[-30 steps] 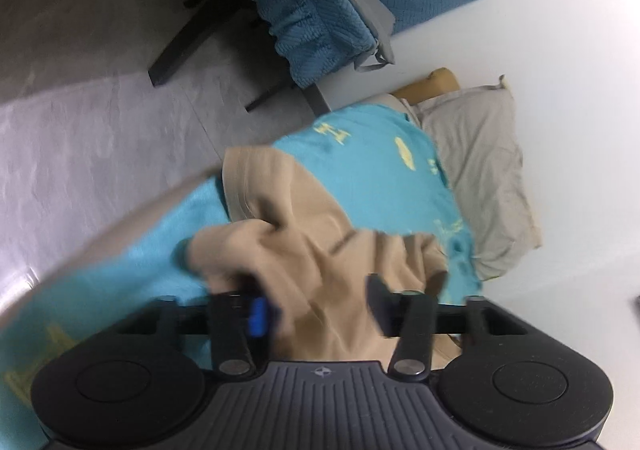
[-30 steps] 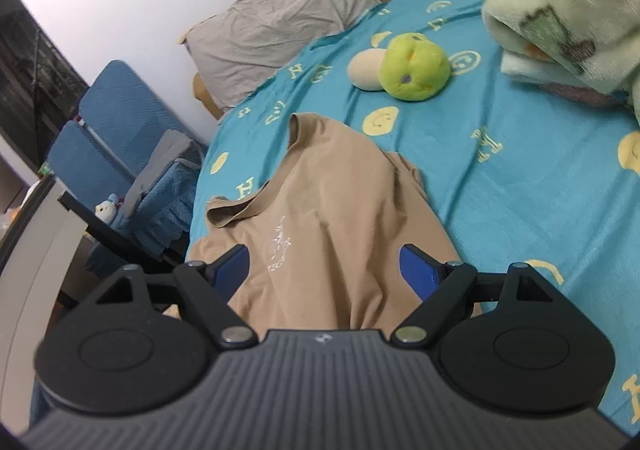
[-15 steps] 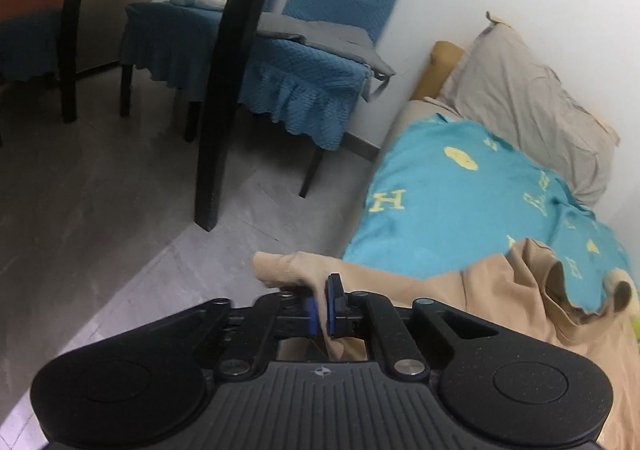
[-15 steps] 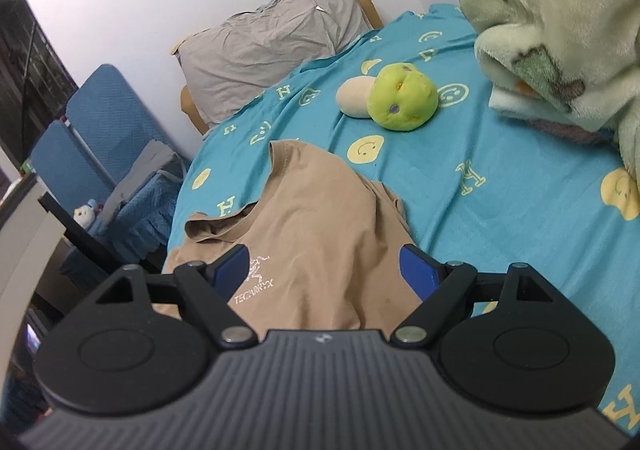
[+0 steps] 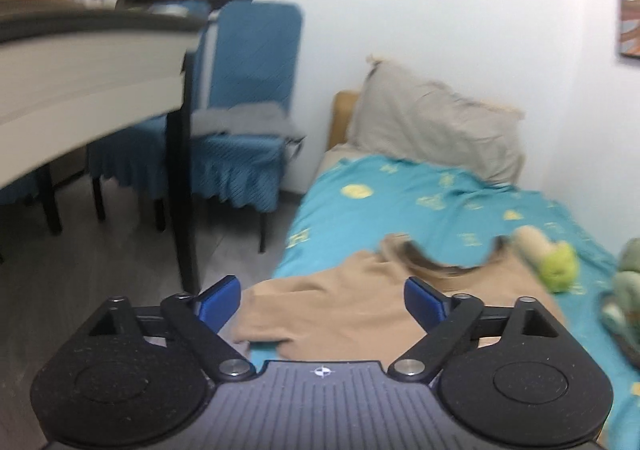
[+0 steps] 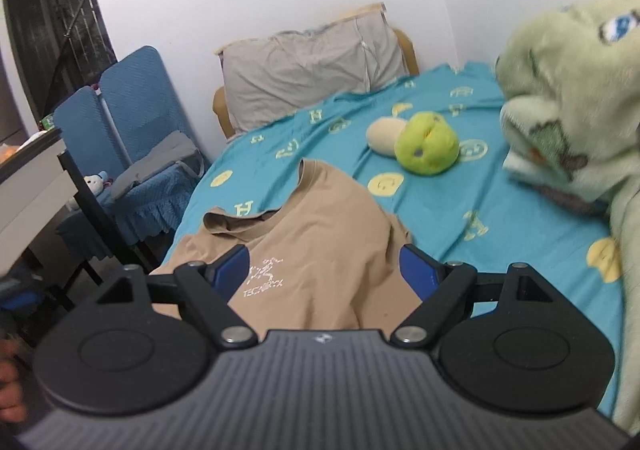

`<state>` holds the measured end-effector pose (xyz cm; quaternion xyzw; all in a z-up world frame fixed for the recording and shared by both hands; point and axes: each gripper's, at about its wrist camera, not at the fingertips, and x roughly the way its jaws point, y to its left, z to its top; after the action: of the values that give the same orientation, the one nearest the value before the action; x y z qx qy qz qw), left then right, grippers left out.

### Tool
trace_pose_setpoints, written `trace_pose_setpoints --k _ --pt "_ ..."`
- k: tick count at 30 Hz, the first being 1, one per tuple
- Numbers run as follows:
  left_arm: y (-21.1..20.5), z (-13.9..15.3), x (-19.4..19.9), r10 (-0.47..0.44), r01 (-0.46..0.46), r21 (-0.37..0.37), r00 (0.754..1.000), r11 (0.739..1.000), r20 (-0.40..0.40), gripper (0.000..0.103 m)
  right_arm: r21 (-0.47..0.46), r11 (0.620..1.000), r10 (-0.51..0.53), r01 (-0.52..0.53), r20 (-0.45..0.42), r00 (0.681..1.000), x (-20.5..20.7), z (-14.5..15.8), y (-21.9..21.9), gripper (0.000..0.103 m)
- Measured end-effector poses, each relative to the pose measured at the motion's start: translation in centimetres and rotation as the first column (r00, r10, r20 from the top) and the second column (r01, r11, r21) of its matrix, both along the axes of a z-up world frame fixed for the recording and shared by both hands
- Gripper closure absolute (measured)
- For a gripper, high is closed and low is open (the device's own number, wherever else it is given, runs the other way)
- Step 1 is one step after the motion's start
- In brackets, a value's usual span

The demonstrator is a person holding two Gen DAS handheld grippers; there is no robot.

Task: Fold clothes
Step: 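Lower the T-shirt onto the bed with both grippers, spreading it flat, then open both grippers and release the flattened T-shirt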

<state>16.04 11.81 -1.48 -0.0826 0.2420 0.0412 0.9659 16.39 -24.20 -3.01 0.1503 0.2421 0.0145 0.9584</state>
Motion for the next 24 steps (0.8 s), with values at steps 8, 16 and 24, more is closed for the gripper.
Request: trace_pose_setpoints --k 8,16,24 --pt "-6.0 0.1 -7.8 -0.125 0.122 0.039 0.989 0.992 0.082 0.0 -0.048 0.998 0.029 -0.027 0.05 0.998 -2.0 1.0 0.7 0.002" --pt "-6.7 -5.3 -7.1 -0.155 0.155 0.017 0.988 0.988 -0.008 0.0 0.016 1.0 0.017 -0.017 0.027 0.999 -0.9 0.1 0.6 0.0" --pt "-6.5 -7.3 -5.9 -0.155 0.154 -0.045 0.987 0.987 -0.03 0.0 0.321 0.942 -0.074 0.094 -0.075 0.994 6.3 -1.7 -5.9 0.03"
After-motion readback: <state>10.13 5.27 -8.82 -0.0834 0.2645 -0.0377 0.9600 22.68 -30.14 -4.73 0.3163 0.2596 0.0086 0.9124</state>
